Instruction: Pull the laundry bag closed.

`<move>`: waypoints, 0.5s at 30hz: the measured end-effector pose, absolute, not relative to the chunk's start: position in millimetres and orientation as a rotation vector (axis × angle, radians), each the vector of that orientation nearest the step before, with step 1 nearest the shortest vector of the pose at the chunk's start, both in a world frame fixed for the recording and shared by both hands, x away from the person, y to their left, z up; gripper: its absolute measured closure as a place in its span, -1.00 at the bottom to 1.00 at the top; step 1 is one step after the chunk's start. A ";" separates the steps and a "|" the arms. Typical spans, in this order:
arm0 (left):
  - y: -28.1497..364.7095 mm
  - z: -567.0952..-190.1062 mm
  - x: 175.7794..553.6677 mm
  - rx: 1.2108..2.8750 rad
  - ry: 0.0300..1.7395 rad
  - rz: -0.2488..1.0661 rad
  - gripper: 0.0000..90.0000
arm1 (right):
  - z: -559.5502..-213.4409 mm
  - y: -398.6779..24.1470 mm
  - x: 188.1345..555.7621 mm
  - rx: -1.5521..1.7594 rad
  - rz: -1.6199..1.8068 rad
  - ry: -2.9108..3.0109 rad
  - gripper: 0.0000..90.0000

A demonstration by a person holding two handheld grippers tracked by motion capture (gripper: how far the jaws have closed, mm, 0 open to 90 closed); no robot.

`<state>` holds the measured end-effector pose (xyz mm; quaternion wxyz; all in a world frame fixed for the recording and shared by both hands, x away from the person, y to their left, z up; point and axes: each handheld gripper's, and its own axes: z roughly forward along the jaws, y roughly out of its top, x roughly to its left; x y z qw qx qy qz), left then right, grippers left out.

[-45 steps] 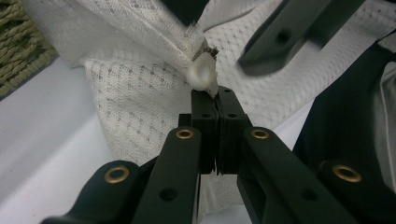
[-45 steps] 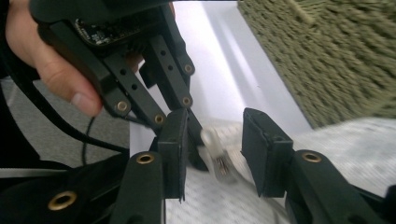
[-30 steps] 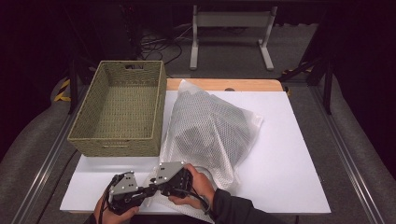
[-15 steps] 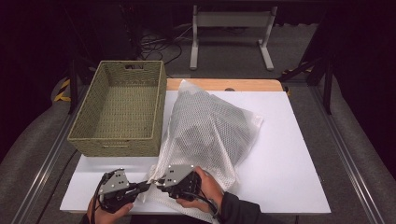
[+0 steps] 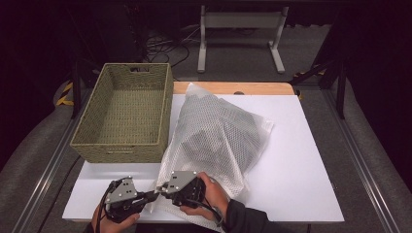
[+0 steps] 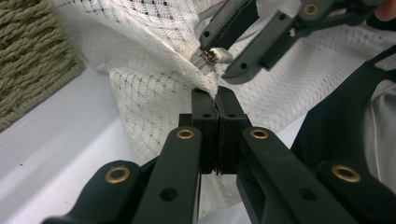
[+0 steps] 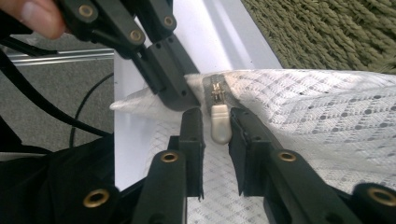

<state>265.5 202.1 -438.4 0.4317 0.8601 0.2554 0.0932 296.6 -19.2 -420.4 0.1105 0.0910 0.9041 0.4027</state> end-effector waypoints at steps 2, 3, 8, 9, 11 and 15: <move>203.3 -439.1 266.2 2.159 0.642 0.247 0.96 | -419.7 -20.4 298.3 0.265 1.191 2.668 0.81; 204.0 -439.7 266.8 2.157 0.651 0.246 0.96 | -419.0 -20.7 298.3 0.263 1.187 2.668 0.81; 206.6 -440.9 270.6 2.123 0.682 0.229 0.87 | -418.2 -17.7 296.0 0.242 1.157 2.655 0.82; 206.6 -441.4 271.4 2.104 0.695 0.221 0.76 | -418.4 -17.6 296.1 0.241 1.155 2.656 0.82; 205.2 -441.8 273.6 2.098 0.709 0.200 0.59 | -419.2 -17.1 296.2 0.235 1.158 2.661 0.82; 202.7 -442.1 279.5 2.109 0.724 0.199 0.40 | -418.6 -17.3 295.6 0.220 1.151 2.653 0.83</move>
